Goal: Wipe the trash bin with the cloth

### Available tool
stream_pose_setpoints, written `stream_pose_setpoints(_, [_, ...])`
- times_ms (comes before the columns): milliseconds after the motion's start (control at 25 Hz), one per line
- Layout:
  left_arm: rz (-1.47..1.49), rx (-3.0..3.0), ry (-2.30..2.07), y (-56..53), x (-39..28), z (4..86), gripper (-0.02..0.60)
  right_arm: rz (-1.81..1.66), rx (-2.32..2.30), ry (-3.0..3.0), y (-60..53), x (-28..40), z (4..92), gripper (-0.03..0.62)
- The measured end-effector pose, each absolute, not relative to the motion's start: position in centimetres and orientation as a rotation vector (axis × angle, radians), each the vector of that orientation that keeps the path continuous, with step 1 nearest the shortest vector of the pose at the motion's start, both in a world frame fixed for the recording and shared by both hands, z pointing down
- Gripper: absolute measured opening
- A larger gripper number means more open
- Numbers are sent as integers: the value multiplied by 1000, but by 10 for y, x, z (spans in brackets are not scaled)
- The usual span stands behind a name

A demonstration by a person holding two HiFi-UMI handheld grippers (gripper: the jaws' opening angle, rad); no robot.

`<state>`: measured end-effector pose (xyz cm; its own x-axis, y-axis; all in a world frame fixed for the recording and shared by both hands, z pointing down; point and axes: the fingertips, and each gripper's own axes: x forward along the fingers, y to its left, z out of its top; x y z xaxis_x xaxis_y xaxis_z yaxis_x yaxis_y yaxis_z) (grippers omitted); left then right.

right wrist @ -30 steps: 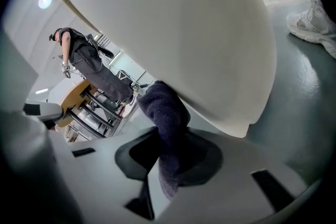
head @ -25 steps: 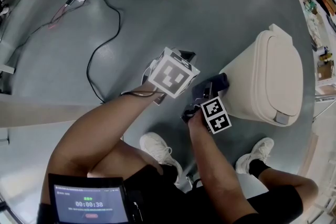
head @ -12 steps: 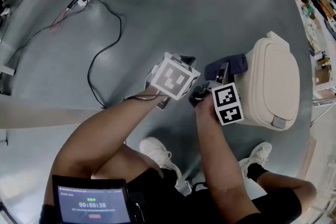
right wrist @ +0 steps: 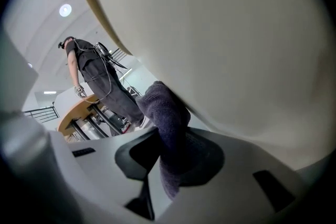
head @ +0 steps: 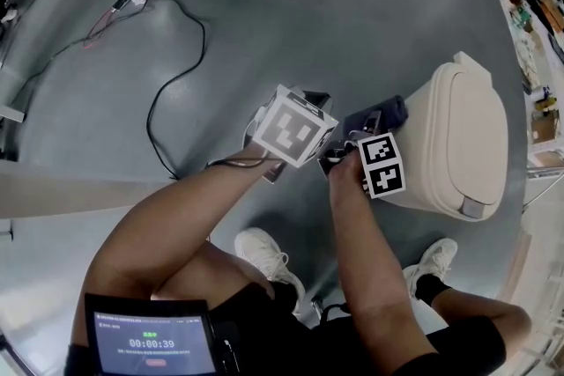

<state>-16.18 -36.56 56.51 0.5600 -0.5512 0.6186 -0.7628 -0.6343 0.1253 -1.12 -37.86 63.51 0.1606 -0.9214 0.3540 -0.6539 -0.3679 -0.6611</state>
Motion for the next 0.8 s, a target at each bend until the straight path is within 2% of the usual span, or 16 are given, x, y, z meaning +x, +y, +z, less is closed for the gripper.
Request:
stream_pose_setpoints(360, [707, 2383, -1051, -365, -161, 562, -3, -1282, -2165, 1479, -357, -14, 726, 75])
stream_pose_setpoints(800, [756, 2412, -1053, -372, -168, 578, -2, -1352, -2112, 1505, -361, -27, 763, 75])
